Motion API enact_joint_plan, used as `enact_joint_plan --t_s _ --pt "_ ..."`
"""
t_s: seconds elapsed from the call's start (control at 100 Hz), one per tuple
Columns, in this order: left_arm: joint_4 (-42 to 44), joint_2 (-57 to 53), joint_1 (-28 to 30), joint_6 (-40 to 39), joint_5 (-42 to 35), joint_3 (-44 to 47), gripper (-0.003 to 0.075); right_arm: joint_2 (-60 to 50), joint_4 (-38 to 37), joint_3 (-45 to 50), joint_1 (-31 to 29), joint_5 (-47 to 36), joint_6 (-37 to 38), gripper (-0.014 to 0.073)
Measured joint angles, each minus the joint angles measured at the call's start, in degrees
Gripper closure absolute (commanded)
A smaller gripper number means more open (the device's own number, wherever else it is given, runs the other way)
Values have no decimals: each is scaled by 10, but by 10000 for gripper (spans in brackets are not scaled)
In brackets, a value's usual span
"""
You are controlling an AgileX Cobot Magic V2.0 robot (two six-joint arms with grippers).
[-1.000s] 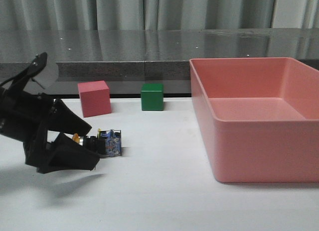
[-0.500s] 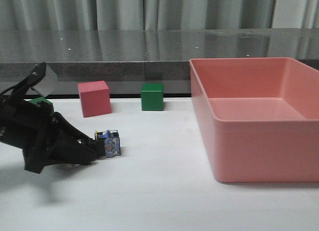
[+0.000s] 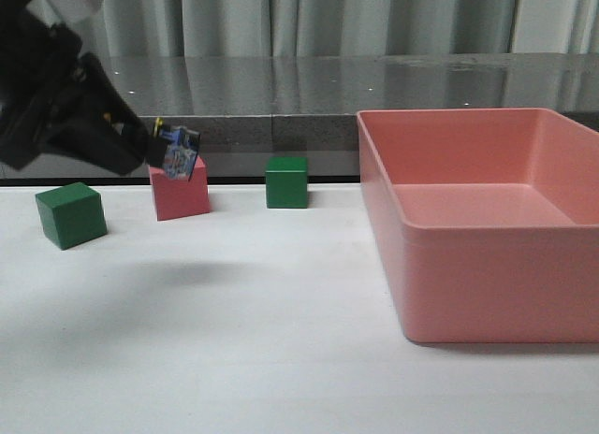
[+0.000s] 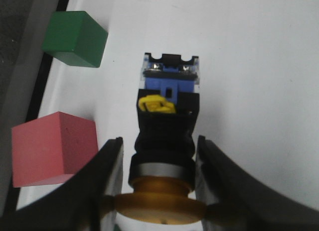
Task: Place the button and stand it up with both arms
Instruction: 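Lift the button with the left gripper and rotate it cap-up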
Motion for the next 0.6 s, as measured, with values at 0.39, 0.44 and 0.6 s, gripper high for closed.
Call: enact_joint_plan --t_s 0.39,0.44,0.6 --pt "528 64 -167 -411 133 -180 739 0 0 0 0 0 0 655" --pt "560 82 -181 -423 138 -184 738 0 0 0 0 0 0 655" --pt "653 144 -221 -457 171 -188 739 0 0 0 0 0 0 655"
